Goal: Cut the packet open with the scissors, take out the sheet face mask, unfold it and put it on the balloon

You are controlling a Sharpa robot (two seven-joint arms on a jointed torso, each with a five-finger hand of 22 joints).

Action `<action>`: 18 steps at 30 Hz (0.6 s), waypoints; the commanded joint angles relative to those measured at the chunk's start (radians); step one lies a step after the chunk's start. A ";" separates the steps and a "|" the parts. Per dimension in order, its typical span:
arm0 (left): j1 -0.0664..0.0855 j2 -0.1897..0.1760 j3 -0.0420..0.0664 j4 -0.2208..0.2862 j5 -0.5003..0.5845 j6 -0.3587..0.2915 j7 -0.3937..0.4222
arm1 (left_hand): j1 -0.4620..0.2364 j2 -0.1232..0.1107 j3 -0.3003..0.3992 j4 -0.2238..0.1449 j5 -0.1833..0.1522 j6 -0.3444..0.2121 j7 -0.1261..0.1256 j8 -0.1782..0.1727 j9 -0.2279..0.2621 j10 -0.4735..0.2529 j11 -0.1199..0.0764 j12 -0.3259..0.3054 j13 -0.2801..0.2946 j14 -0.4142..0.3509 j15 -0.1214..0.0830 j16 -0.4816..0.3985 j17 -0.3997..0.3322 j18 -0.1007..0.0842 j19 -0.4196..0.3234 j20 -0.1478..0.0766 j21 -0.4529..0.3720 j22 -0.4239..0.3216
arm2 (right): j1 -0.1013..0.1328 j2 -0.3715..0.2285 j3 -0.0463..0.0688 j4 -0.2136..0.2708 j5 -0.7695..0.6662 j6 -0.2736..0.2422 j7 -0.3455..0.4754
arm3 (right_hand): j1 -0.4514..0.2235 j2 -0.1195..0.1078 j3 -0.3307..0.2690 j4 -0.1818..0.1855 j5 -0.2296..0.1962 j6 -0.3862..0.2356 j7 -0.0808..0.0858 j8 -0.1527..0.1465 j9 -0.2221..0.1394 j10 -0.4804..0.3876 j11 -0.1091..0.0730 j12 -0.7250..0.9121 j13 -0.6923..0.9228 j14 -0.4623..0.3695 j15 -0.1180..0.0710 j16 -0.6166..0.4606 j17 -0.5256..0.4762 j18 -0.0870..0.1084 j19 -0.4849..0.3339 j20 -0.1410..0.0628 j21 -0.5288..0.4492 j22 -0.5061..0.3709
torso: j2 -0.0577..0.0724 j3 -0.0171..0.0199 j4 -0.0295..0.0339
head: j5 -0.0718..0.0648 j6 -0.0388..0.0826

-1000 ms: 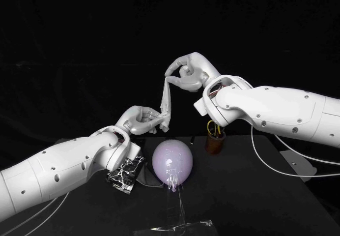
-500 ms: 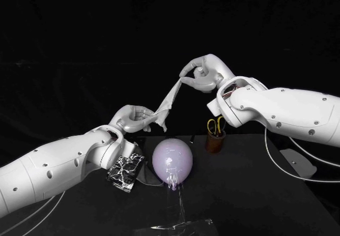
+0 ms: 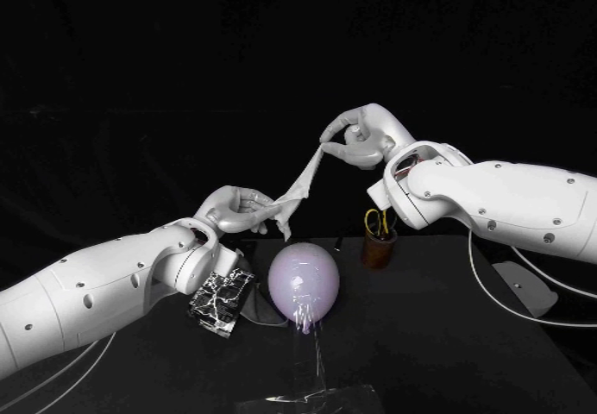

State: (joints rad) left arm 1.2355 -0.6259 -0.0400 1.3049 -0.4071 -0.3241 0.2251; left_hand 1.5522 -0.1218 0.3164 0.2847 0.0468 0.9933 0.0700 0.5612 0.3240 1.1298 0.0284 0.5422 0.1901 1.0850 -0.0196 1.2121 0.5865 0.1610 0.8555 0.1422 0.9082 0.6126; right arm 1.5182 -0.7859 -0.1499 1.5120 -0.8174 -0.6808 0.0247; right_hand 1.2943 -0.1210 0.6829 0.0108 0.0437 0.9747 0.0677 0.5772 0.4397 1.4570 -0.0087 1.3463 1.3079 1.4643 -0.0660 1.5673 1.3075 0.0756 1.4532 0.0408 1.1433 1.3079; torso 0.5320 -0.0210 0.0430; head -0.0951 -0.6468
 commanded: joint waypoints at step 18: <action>0.014 0.005 0.001 -0.008 0.056 0.055 -0.016 | -0.183 0.130 -0.018 0.010 0.000 -0.011 0.020 -0.046 -0.003 -0.012 0.014 -0.036 -0.026 0.002 0.009 0.011 0.001 0.020 0.017 0.002 -0.022 -0.012 | -0.013 0.013 -0.007 -0.013 -0.003 0.017 -0.007 | -0.005 0.008 0.000 -0.004 0.006 0.008 -0.001 0.003 0.002 0.007 0.000 -0.006 0.090 0.107 -0.001 0.003 0.263 -0.004 0.001 -0.002 -0.003 0.167 | 0.000 -0.0012 0.0011 | 0.000 -0.001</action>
State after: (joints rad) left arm 1.2470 -0.6216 -0.0401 1.2956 -0.3656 -0.2927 0.2089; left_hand 1.3702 0.0018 0.2941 0.2949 0.0467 0.9848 0.0921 0.5153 0.3210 1.1177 0.0433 0.5069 0.1639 1.0859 -0.0134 1.2226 0.5878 0.1715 0.8668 0.1449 0.8897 0.6020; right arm 1.5058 -0.7729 -0.1570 1.5000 -0.8162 -0.6757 0.0183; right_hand 1.2906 -0.1172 0.6828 0.0107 0.0436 0.9749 0.0689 0.5756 0.4407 1.4581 -0.0075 1.3463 1.3080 1.4643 -0.0660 1.5665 1.3081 0.0756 1.4531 0.0410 1.1433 1.3078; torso 0.5320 -0.0227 0.0443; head -0.0956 -0.6474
